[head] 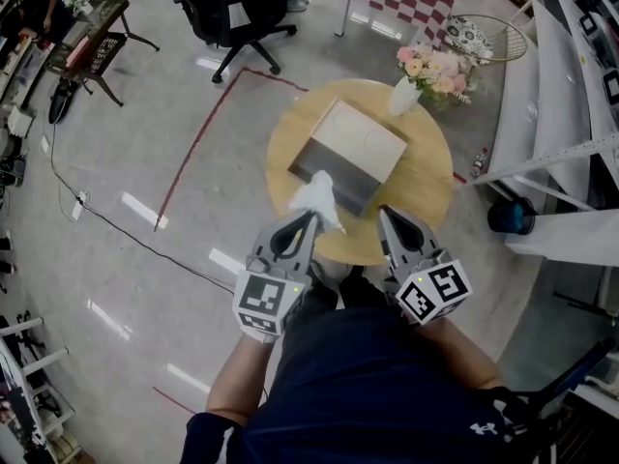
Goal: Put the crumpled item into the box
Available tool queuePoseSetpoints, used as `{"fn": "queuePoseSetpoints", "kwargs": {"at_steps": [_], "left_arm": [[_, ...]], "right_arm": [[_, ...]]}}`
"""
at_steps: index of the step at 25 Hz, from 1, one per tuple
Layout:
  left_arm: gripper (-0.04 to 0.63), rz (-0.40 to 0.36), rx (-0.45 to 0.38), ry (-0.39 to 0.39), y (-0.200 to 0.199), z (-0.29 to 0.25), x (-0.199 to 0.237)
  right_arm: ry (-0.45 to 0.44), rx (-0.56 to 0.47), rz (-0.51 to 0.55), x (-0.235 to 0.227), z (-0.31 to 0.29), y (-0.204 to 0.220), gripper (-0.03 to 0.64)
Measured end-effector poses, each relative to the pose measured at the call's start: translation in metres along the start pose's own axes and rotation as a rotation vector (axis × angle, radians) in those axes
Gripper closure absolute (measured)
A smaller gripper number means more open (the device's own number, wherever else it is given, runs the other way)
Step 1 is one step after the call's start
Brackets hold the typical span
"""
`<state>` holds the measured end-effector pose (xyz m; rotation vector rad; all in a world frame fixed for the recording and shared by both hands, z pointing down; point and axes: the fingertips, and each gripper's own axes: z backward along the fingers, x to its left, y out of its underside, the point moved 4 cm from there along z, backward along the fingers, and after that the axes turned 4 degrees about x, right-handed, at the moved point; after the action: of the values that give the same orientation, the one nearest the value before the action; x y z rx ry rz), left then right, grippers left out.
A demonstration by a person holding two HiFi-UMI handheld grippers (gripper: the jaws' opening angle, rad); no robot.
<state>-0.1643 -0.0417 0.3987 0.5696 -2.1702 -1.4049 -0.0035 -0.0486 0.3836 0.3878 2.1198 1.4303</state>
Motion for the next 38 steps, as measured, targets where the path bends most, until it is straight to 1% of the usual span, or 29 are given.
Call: {"fn": "queuePoseSetpoints", "kwargs": {"at_steps": [3, 6, 10, 13, 15, 19, 21, 24, 28, 30, 35, 38], "left_arm": [[0.578, -0.028, 0.014, -0.018, -0.007, -0.006, -0.007], [0.578, -0.074, 0.040, -0.036, -0.008, -0.016, -0.009], [0.578, -0.143, 0.107, -0.037, -0.004, -0.036, -0.011], [0.578, -0.195, 0.154, -0.036, 0.002, -0.052, -0.012], [0.578, -0.209, 0.171, -0.034, 0.006, -0.063, -0.011], [0.578, -0.216, 0.205, -0.028, 0.016, -0.083, -0.005], [0.578, -0.238, 0.236, -0.020, 0.022, -0.094, -0.003], [0.578, -0.318, 0.307, -0.004, 0.036, -0.109, -0.001], [0.578, -0.488, 0.393, 0.032, 0.053, -0.128, -0.002], [0.578, -0.560, 0.427, 0.051, 0.060, -0.137, -0.004], [0.578, -0.705, 0.512, 0.105, 0.078, -0.160, -0.007], [0.578, -0.742, 0.558, 0.152, 0.090, -0.171, -0.009]], "right_arm": [[-0.022, -0.018, -0.011, -0.008, 0.000, -0.007, 0.612], [-0.027, -0.030, -0.029, -0.019, -0.001, -0.011, 0.612], [-0.027, -0.037, -0.042, -0.036, -0.002, -0.013, 0.612], [-0.016, -0.030, -0.080, -0.050, -0.003, -0.010, 0.612], [-0.004, -0.026, -0.105, -0.059, -0.003, -0.008, 0.612], [0.012, -0.026, -0.116, -0.075, -0.006, -0.008, 0.612], [0.020, -0.025, -0.124, -0.082, -0.007, -0.008, 0.612], [0.038, -0.023, -0.138, -0.093, -0.007, -0.007, 0.612], [0.062, -0.017, -0.156, -0.105, -0.007, -0.005, 0.612], [0.070, -0.012, -0.164, -0.109, -0.007, -0.003, 0.612], [0.081, -0.003, -0.179, -0.120, -0.008, 0.000, 0.612], [0.091, -0.001, -0.187, -0.128, -0.009, 0.001, 0.612]]}}
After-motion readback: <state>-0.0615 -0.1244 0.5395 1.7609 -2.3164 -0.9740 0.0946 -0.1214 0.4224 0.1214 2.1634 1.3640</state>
